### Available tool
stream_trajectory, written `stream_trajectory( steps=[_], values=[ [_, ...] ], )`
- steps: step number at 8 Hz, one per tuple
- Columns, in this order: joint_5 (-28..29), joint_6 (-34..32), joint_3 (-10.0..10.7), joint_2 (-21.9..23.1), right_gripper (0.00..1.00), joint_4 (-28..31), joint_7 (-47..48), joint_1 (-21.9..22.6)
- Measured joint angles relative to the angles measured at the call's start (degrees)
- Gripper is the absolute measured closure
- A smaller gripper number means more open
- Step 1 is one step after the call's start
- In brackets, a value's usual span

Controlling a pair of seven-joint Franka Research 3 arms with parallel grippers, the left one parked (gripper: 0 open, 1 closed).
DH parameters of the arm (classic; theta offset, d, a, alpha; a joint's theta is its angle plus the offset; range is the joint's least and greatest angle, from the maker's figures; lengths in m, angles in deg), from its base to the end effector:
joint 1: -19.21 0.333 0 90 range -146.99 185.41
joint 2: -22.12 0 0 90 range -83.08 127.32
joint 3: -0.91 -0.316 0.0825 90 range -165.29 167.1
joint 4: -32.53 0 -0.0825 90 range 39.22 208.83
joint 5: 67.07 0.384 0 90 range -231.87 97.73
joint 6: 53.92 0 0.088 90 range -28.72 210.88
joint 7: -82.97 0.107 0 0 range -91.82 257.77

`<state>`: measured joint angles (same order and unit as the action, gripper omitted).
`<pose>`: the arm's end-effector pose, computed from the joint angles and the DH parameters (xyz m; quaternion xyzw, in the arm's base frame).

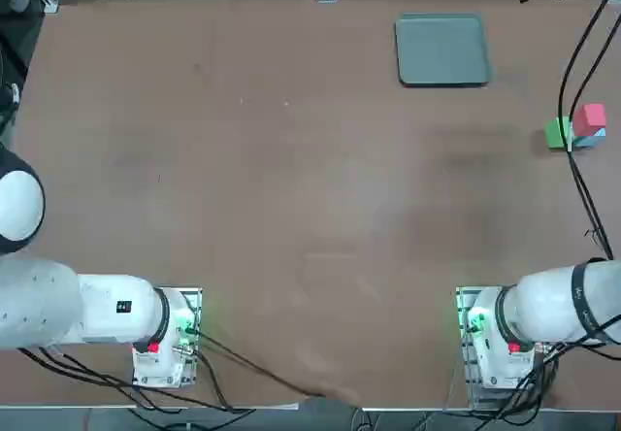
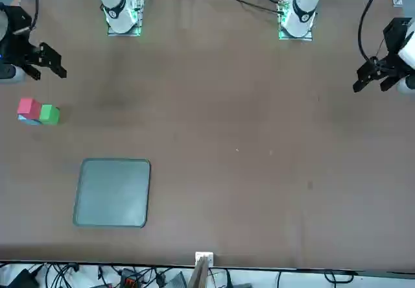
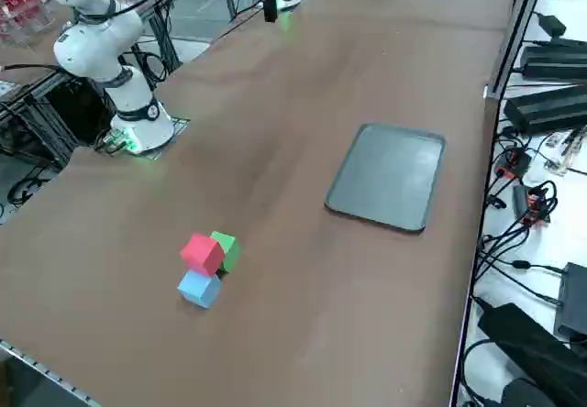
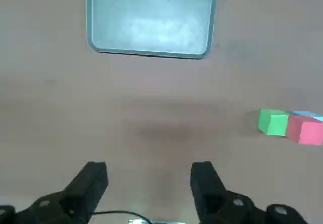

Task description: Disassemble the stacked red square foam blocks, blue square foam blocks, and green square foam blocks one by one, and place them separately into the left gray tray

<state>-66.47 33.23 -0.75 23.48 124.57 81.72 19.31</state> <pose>0.5409 0.0180 0.6166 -0.9992 -0.0263 0.0308 0.0048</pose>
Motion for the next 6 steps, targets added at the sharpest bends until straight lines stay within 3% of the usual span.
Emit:
stream_trajectory(
  steps=[6],
  values=[
    [0.0, 0.0, 0.0, 0.0, 0.0, 0.0, 0.0, 0.0]
  ],
)
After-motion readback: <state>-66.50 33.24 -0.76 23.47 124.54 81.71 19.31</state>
